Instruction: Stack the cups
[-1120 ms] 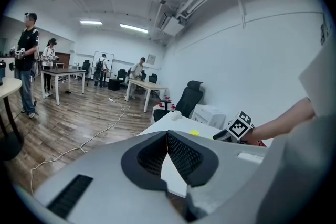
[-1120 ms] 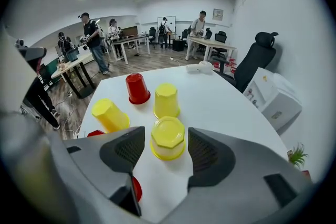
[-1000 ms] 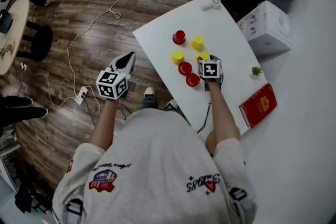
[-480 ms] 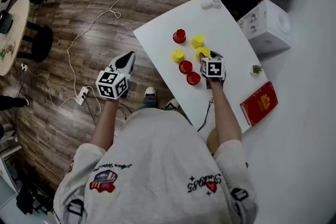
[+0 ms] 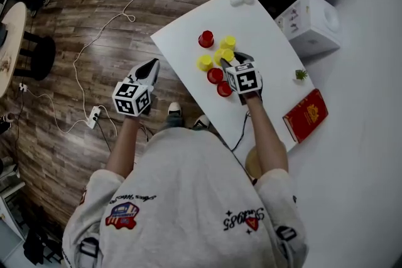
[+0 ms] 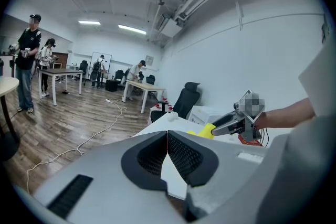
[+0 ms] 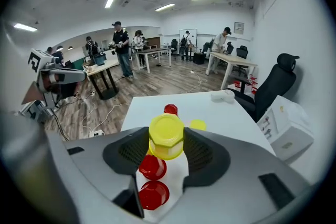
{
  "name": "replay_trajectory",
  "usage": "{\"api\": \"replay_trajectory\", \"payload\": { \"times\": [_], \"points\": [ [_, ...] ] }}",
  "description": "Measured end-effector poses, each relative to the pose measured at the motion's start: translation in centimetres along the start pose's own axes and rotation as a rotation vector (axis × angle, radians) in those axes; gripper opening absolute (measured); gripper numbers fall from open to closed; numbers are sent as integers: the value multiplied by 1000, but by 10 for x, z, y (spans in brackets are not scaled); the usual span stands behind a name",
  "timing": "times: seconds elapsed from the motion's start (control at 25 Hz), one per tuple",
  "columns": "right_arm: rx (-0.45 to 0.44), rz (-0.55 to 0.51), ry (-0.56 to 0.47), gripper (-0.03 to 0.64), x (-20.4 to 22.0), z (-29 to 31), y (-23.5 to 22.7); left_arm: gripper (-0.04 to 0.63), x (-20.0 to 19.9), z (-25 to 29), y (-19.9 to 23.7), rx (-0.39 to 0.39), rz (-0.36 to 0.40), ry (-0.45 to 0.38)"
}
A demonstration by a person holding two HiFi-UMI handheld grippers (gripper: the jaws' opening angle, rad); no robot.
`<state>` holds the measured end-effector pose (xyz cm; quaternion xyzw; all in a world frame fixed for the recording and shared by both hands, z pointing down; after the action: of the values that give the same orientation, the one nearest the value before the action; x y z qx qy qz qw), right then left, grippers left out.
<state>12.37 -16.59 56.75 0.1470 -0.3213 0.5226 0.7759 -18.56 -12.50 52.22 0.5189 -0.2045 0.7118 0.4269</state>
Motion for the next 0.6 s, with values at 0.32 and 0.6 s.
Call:
{"api": "replay_trajectory", "payload": {
  "times": [0.32,0.6],
  "points": [
    [-45,-98,93,212,14,12,36,6,3,-4,5,-9,-8,0],
    [-57,-123,94,213,11,18,42,6,5,-6,9,-21,-14,1]
  ]
}}
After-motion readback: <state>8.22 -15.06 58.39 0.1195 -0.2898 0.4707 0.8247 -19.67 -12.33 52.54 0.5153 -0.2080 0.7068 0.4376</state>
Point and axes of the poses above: the fingertips, and each gripper's own axes: z forward along the fingers, y to its left, x out of its underside, the point moved 7 cm from there along -z, backward along the fingers, and after that the axes turned 7 degrees about z, right-handed, at the moved point
